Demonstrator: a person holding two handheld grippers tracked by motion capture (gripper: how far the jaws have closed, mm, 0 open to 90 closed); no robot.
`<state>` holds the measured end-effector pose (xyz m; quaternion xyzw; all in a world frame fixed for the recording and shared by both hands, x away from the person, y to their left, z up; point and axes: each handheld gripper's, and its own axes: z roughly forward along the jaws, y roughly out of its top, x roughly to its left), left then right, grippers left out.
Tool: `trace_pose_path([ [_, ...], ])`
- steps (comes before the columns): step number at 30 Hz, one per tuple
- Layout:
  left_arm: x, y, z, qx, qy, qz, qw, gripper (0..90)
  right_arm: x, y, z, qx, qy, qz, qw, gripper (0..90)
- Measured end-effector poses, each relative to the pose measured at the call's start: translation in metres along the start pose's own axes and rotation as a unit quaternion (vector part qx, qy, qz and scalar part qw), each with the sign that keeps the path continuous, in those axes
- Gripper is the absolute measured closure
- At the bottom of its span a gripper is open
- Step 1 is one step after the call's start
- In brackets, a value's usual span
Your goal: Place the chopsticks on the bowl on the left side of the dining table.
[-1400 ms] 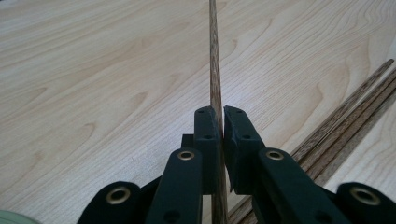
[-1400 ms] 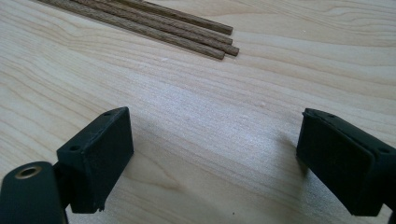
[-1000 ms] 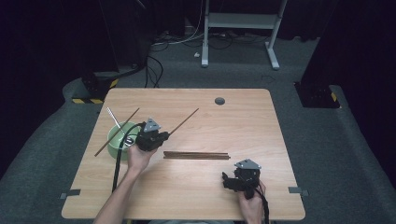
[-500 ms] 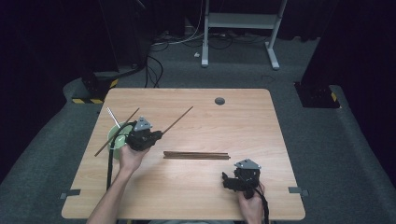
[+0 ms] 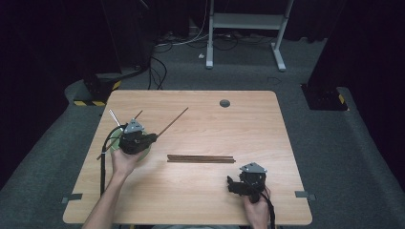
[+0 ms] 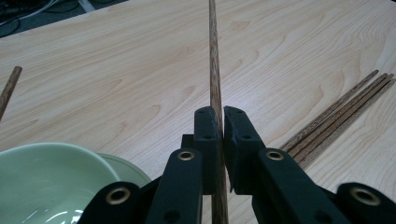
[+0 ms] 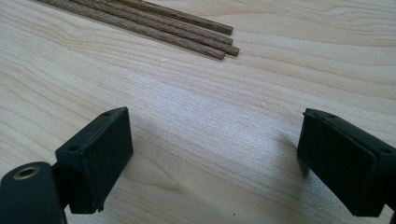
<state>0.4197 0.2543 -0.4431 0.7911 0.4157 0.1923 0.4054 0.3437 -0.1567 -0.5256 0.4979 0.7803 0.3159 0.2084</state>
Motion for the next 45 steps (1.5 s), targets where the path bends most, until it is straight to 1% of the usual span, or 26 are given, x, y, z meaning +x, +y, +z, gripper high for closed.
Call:
trace_pose_path([
  [6,0.005,-0.003,-0.005,0.000,0.004,-0.006,1.0000,83.8,0.000,0.000,0.000,0.000,0.000,0.000,1.0000,9.9],
  [11,0.012,-0.008,-0.009,-0.001,0.008,-0.016,0.9998,83.8,0.000,0.000,0.000,0.000,0.000,-0.001,1.0000,9.8],
  [18,0.017,-0.010,-0.015,-0.002,0.012,-0.021,0.9997,83.8,0.000,0.000,0.000,0.000,0.001,-0.001,1.0000,9.7],
  [29,0.028,-0.019,-0.023,0.000,0.019,-0.034,0.9993,83.7,0.000,0.000,0.001,0.000,0.003,-0.001,1.0000,9.7],
  [34,0.033,-0.022,-0.027,0.004,0.027,-0.034,0.9990,83.8,0.000,0.001,0.001,0.000,0.002,-0.002,1.0000,9.7],
  [36,0.034,-0.023,-0.028,0.008,0.034,-0.031,0.9989,83.7,0.000,0.001,0.001,0.000,0.003,-0.001,1.0000,9.7],
  [40,0.038,-0.027,-0.031,0.014,0.048,-0.031,0.9983,83.7,0.000,0.001,0.001,0.000,0.003,-0.002,1.0000,9.7],
  [43,0.039,-0.029,-0.035,0.011,0.051,-0.031,0.9981,83.8,0.000,0.001,0.001,0.000,0.004,-0.002,1.0000,9.7],
  [44,0.039,-0.030,-0.037,0.014,0.057,-0.027,0.9979,83.8,0.000,0.001,0.001,0.000,0.003,-0.002,1.0000,9.7],
  [45,0.039,-0.030,-0.037,0.014,0.057,-0.027,0.9979,83.8,0.000,0.001,0.001,0.000,0.003,-0.002,1.0000,9.7],
])
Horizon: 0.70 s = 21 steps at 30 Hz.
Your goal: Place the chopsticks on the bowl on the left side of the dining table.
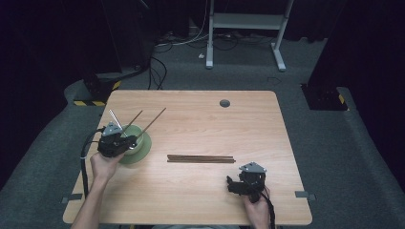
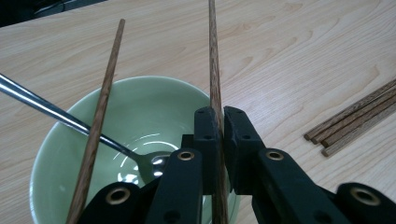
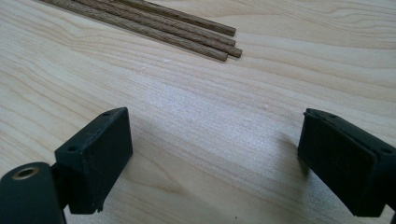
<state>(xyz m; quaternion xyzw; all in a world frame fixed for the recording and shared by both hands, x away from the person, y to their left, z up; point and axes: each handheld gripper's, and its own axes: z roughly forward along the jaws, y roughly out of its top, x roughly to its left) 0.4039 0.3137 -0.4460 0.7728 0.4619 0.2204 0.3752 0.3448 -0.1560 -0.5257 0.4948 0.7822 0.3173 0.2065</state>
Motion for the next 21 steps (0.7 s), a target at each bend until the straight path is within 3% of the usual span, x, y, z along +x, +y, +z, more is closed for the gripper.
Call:
trace_pose_path([
  [14,0.011,-0.008,-0.007,0.017,0.032,0.004,0.9993,83.8,0.000,0.000,0.000,0.000,0.000,0.000,1.0000,9.7],
  [21,0.016,-0.011,-0.011,0.016,0.037,0.000,0.9992,83.7,0.000,0.000,0.000,0.000,0.000,0.000,1.0000,9.7],
])
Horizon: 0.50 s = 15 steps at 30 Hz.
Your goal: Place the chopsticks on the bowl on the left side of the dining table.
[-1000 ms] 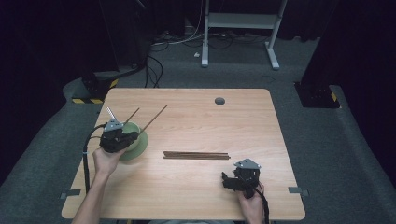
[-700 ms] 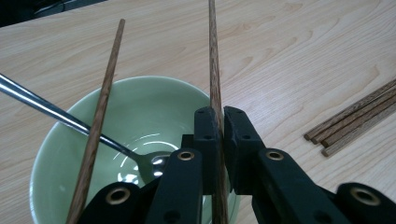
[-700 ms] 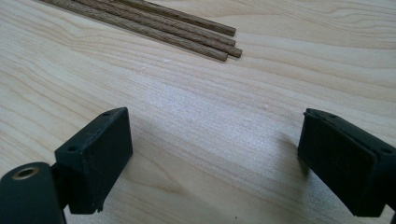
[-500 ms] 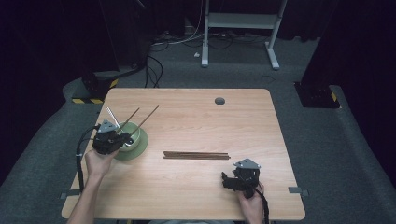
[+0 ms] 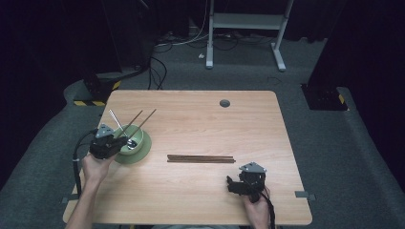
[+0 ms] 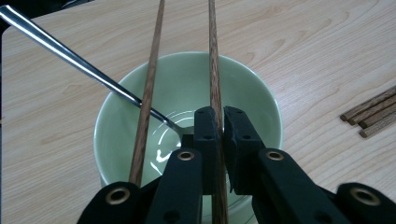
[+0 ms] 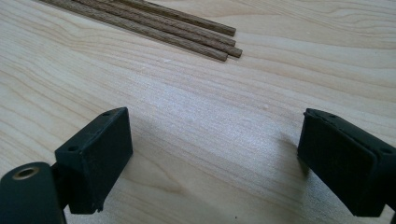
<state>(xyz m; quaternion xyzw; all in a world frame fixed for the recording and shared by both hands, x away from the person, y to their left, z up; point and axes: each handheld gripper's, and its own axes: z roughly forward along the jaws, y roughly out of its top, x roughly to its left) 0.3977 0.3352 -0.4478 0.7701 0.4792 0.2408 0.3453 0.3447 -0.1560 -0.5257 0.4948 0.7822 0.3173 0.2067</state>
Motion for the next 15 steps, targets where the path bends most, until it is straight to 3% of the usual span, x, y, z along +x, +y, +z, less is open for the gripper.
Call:
trace_pose_path([
  [15,0.0075,-0.0059,0.0003,0.013,0.026,0.001,0.9996,83.7,0.0000,0.0000,0.0000,0.000,0.000,0.000,1.0000,9.7],
])
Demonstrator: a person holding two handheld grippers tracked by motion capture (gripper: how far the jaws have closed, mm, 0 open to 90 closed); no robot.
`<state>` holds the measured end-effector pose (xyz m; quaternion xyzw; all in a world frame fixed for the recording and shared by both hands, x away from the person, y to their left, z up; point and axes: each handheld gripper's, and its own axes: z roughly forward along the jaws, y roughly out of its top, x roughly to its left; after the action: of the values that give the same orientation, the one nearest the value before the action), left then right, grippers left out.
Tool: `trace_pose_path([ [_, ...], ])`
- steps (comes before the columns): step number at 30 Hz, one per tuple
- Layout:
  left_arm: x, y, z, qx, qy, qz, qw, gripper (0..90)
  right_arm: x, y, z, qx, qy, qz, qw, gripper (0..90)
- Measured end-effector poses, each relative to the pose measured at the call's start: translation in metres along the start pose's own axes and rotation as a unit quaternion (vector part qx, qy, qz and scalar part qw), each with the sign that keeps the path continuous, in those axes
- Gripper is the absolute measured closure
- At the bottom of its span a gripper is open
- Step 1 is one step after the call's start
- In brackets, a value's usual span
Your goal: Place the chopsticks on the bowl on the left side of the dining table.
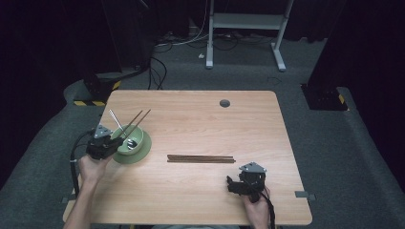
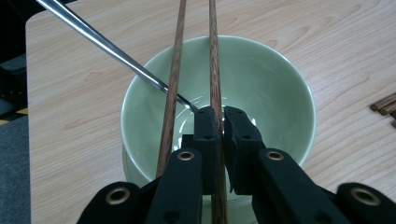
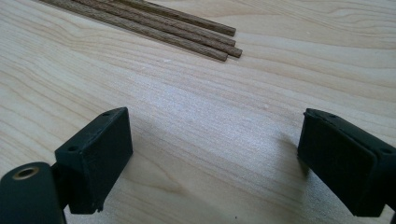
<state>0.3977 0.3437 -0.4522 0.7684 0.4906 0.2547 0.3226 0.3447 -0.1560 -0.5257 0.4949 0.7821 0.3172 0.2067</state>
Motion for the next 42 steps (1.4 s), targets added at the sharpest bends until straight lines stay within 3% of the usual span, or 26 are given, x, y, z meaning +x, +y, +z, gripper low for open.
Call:
trace_pose_path([
  [19,0.0021,-0.0028,-0.0023,0.015,0.036,0.021,0.9990,83.5,0.0000,0.0000,0.0000,0.000,0.000,0.000,1.0000,9.7],
  [42,0.0073,-0.0068,-0.0065,0.017,0.041,0.025,0.9987,83.2,0.0000,0.0000,0.0000,0.000,0.000,0.000,1.0000,9.7],
])
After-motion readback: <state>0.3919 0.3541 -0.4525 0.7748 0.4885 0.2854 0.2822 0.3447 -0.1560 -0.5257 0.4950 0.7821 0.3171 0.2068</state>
